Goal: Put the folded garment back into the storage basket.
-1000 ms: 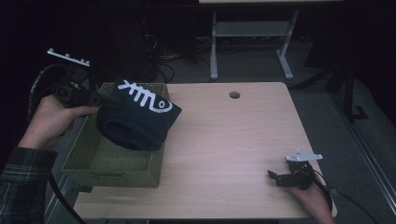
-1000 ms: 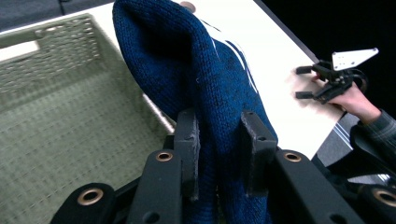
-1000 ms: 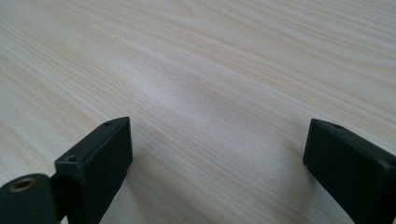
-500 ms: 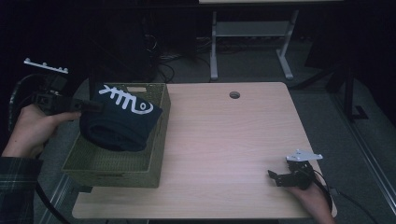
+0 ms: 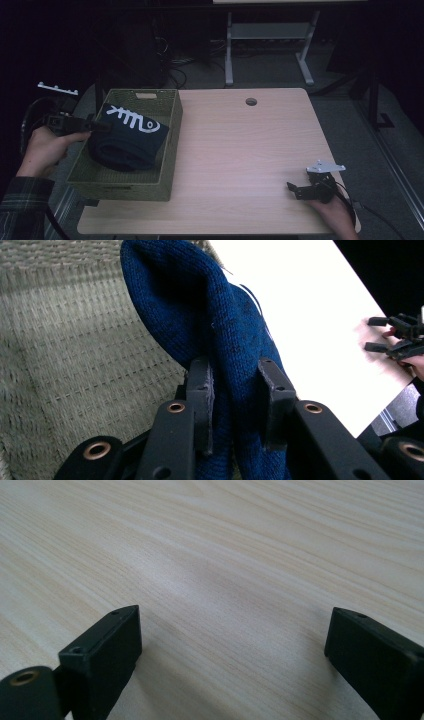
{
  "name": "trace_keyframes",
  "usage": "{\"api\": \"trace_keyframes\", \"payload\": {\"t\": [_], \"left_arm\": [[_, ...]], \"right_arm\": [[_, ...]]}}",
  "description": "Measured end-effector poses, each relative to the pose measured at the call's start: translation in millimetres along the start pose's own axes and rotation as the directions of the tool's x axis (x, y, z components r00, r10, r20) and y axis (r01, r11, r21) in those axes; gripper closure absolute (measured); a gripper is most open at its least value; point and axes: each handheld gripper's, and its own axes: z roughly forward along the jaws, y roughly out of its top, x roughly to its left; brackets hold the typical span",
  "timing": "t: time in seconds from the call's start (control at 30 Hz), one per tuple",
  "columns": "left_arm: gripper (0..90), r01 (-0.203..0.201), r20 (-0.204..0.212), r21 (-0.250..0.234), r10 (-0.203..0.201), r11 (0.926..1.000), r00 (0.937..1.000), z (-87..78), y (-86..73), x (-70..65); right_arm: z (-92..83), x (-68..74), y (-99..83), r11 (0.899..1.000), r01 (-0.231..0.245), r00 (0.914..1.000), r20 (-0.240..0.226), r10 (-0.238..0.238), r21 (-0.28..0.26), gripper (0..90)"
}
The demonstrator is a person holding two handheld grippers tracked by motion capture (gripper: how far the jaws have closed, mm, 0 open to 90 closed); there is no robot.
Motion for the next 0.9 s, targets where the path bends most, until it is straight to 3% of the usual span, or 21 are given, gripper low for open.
{"api": "trace_keyframes", "payload": {"t": [0.47,0.6,0.9], "left_arm": [[72.0,0.025,0.012,0.003,-0.025,0.9997,0.9996,5.2,-11.6,7.3],[72.0,0.038,0.025,0.009,-0.038,0.9993,0.9990,13.7,-15.0,9.9],[72.0,0.087,0.052,0.027,-0.089,0.9958,0.9947,42.0,-26.0,29.5]], "right_arm": [[0.0,0.0,0.0,1.000,-0.001,1.0000,0.000,0.001,0.000,7.8],[0.0,0.0,0.0,1.000,-0.001,1.0000,0.000,0.001,0.000,7.8],[-0.1,0.0,0.0,1.000,-0.001,1.0000,0.001,0.001,0.001,7.8]]}}
